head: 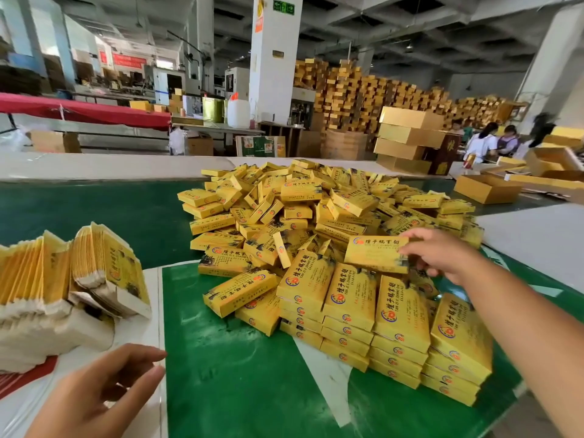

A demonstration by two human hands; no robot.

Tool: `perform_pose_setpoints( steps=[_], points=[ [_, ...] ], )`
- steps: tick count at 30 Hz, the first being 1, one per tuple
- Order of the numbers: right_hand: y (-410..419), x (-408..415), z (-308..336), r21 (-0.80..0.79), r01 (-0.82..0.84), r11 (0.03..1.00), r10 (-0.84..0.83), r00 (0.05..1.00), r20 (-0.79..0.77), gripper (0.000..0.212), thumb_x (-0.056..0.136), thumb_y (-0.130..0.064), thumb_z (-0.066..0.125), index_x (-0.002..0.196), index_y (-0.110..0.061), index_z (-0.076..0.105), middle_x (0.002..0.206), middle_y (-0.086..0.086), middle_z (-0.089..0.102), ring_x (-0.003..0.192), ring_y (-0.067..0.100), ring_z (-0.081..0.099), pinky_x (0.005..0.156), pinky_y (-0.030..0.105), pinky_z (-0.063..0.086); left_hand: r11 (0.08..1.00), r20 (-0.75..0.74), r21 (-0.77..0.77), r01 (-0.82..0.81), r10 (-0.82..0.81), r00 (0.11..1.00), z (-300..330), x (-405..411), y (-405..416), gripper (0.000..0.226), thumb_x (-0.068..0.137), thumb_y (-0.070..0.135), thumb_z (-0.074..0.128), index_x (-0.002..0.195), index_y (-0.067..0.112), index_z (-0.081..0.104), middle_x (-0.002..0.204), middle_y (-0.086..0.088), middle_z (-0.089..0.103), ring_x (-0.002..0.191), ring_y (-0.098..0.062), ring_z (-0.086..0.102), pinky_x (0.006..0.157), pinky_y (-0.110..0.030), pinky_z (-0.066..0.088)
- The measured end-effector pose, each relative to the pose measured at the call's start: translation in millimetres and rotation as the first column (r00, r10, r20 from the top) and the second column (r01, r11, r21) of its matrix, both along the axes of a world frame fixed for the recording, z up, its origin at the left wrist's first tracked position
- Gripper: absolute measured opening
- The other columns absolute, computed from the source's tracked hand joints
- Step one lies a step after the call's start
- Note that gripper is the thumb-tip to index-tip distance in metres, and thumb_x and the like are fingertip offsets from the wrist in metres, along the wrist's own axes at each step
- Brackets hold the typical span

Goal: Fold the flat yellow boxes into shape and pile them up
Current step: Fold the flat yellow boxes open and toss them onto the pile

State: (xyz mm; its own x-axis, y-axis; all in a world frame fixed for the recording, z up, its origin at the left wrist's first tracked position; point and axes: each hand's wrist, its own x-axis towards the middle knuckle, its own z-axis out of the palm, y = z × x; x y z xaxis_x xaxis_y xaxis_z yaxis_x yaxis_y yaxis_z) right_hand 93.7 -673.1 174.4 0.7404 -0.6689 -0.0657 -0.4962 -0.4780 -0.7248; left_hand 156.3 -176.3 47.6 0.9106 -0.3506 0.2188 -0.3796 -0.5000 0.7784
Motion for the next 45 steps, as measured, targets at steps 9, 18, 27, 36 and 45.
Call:
perform_pose_setpoints(
  steps=[9, 18, 27, 36, 45],
  points=[
    [46.3, 14.8, 19.2, -0.412, -0.051, 0.91, 0.079, 0.995, 0.052, 0.022, 0.088, -0.038, 0.067, 0.107, -0.027, 0.068, 0.113, -0.003, 0.066, 0.091, 0.013, 0.059, 0.068, 0.025, 0.043, 0.999, -0.023, 0.008, -0.034, 0.034, 0.999, 18.5, -10.4, -6.7, 0.021, 0.069, 0.049, 0.066, 0.09, 0.049, 0.068, 0.073, 0.014, 0.073, 0.06, -0.001, 0.066, 0.055, -0.019, 0.054],
    [242.9, 67.0, -14.5, -0.376, -0.626, 0.683, 0.68, 0.733, 0.016, 0.023, 0.087, -0.036, 0.068, 0.106, -0.023, 0.071, 0.087, -0.014, 0.065, 0.079, 0.006, 0.062, 0.064, 0.019, 0.048, 0.913, 0.078, -0.226, -0.34, 0.365, 0.928, 18.5, -15.0, -12.4, 0.018, 0.085, 0.028, 0.069, 0.067, 0.028, 0.066, 0.065, 0.003, 0.068, 0.056, -0.013, 0.061, 0.054, -0.032, 0.053],
    [354.2, 140.2, -79.6, -0.382, -0.775, 0.503, 0.753, 0.61, -0.247, 0.064, 0.081, -0.032, 0.066, 0.14, -0.017, 0.045, 0.136, 0.009, 0.056, 0.124, 0.029, 0.054, 0.099, 0.036, 0.048, 0.897, 0.267, -0.278, -0.342, 0.414, 0.87, 18.5, -14.5, -3.1, 0.015, 0.08, 0.039, 0.061, 0.07, 0.028, 0.063, 0.055, 0.011, 0.058, 0.056, -0.01, 0.056, 0.052, -0.024, 0.046],
    [336.0, 127.4, -83.8, -0.679, -0.401, 0.614, 0.625, 0.773, 0.108, 0.026, 0.09, -0.014, 0.054, 0.064, -0.009, 0.05, 0.059, 0.006, 0.047, 0.055, 0.024, 0.041, 0.047, 0.032, 0.021, 0.902, 0.27, -0.285, -0.325, 0.401, 0.875, 17.2, -13.4, -6.7, 0.015, 0.084, 0.026, 0.069, 0.071, 0.028, 0.062, 0.055, 0.011, 0.055, 0.052, -0.01, 0.053, 0.046, -0.016, 0.042],
    [292.7, 106.3, -53.0, -0.503, -0.212, 0.838, 0.485, 0.713, 0.507, 0.012, 0.086, -0.015, 0.073, 0.076, -0.01, 0.071, 0.056, -0.004, 0.056, 0.05, 0.015, 0.049, 0.046, 0.022, 0.033, 0.893, 0.009, -0.365, -0.263, 0.285, 0.958, 18.5, -10.9, -5.6, 0.02, 0.088, 0.022, 0.064, 0.068, 0.021, 0.067, 0.06, 0.002, 0.062, 0.049, -0.003, 0.05, 0.047, -0.017, 0.042]
  ],
)
